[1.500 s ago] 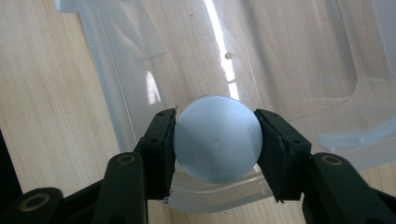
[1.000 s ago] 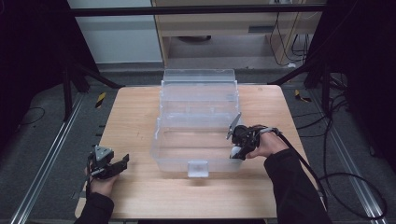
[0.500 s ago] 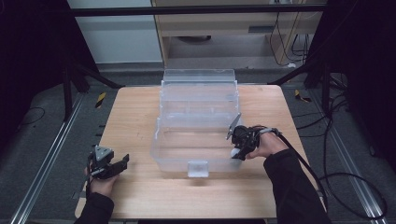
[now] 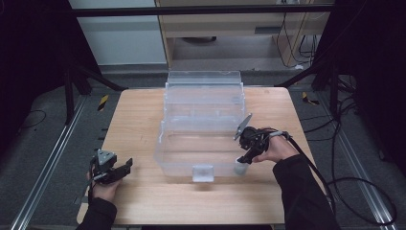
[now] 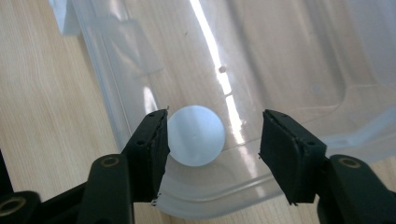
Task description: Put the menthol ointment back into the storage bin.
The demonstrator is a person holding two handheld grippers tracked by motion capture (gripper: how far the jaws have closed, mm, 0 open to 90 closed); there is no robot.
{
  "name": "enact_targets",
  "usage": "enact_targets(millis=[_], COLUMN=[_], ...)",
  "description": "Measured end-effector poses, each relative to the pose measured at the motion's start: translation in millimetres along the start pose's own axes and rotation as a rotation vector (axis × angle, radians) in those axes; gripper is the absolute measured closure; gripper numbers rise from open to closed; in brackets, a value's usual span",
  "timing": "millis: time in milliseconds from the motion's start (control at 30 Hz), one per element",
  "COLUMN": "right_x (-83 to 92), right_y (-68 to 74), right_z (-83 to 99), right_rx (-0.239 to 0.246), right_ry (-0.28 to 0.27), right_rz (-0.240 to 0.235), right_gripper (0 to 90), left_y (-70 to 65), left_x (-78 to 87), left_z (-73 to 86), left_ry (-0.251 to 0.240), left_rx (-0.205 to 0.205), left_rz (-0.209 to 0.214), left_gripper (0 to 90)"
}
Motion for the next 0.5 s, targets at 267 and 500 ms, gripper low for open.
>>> enact_targets(millis=[267,500], right_x=[22.5,46.0], right_y=[-8.7,-16.2], right_z=[-5.8,3.8], right_rx=[-0.077,-0.183], right_ry=[-0.163,-0.350], right_rz=[0.095,0.188], right_gripper=[32.6,22.8], left_y=[-0.3,-0.9], left_x=[0.1,-0.2], left_z=[0.2,0.5], left_ry=[0.001,0.002], left_rx=[0.001,0.000], left_rz=[0.001,0.004], left_gripper=[34.0,33.9])
Point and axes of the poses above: each handheld gripper's, and its own axes: x roughly backward along the jaws, z roughly out of its underside, y roughly to its left, the point moved 9 cm from there along -x, roughly forward along the jaws, and after that the axes turned 5 degrees about -y, right-handed, at the moved point
